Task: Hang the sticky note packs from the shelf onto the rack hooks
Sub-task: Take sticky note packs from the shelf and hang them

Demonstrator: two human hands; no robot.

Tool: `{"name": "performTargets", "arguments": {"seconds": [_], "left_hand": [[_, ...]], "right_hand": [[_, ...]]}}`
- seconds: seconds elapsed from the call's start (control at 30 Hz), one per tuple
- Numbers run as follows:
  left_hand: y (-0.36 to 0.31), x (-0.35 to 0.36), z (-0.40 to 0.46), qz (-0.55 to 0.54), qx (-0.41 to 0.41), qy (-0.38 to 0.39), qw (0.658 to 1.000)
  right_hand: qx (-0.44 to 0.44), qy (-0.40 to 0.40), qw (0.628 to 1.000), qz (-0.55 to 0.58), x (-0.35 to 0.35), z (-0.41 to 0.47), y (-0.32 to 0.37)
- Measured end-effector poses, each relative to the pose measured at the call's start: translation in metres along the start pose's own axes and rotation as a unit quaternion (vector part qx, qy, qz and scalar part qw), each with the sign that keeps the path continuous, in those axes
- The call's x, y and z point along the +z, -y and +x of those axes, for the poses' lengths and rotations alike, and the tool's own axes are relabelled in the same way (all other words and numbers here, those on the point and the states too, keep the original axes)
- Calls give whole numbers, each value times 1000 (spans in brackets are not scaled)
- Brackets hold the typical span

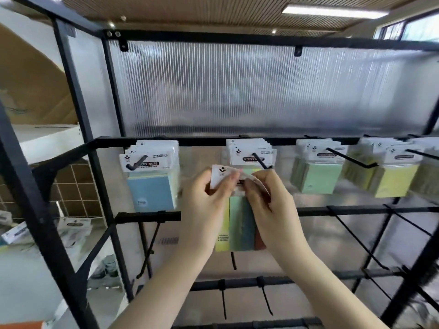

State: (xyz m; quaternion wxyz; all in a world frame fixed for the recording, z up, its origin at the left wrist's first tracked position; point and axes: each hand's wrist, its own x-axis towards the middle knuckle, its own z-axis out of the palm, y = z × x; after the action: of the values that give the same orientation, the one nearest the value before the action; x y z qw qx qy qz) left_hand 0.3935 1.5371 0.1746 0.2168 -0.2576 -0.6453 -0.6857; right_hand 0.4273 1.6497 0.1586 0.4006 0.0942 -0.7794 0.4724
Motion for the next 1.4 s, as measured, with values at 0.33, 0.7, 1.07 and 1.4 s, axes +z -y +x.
{"name": "performTargets", "arguments": {"seconds": [0.33,0.7,1.07,1.4], "left_hand": [[-8,41,10,-56,4,32,998],[-3,47,15,-47,34,58,997],[4,46,9,-35,58,74,995],[21,51,13,61,67,18,996]], "right_hand": [[24,-46,996,79,-34,19,-3],[4,-44,996,83,-36,30,-12],[1,-7,994,113,-40,27,-23],[46,-4,995,83,-40,34,-43]]}}
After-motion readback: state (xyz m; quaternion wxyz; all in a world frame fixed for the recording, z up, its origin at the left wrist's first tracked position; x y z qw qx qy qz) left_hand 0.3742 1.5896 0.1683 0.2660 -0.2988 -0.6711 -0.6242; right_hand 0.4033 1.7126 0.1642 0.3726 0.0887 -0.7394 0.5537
